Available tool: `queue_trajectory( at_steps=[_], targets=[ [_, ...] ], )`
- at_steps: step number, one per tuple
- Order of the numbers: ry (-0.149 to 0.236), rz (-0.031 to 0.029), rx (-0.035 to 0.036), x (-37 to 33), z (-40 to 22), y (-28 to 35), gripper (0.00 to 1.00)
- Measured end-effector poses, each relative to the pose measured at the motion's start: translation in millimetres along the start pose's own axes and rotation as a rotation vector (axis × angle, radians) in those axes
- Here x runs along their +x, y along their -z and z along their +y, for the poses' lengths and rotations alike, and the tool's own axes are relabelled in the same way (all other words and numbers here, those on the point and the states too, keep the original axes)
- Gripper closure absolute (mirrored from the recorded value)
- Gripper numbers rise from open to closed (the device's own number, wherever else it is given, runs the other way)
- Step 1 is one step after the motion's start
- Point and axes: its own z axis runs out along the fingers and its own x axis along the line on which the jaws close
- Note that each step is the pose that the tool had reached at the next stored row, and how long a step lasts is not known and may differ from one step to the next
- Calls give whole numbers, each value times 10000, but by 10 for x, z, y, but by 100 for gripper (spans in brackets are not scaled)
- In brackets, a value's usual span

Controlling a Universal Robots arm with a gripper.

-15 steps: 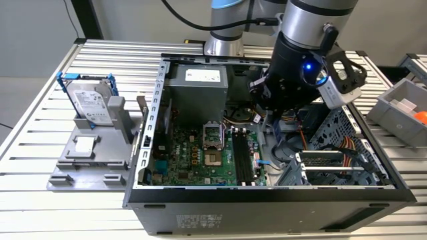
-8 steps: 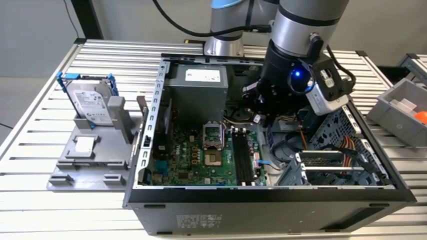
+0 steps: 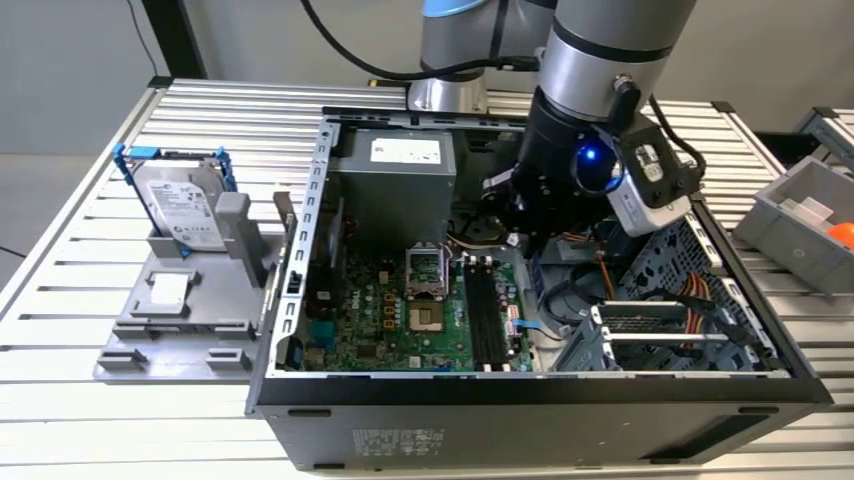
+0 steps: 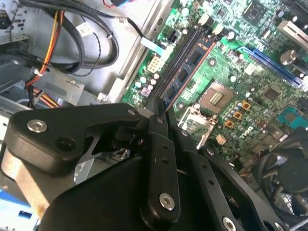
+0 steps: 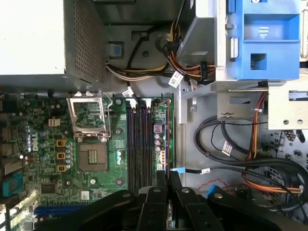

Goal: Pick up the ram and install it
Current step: 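Insert the ram into the slot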

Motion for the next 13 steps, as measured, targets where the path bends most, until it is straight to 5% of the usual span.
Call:
queue_trajectory(
  at_steps=[13],
  targets=[
    [-1, 0, 12, 7, -16, -235, 100]
  ],
)
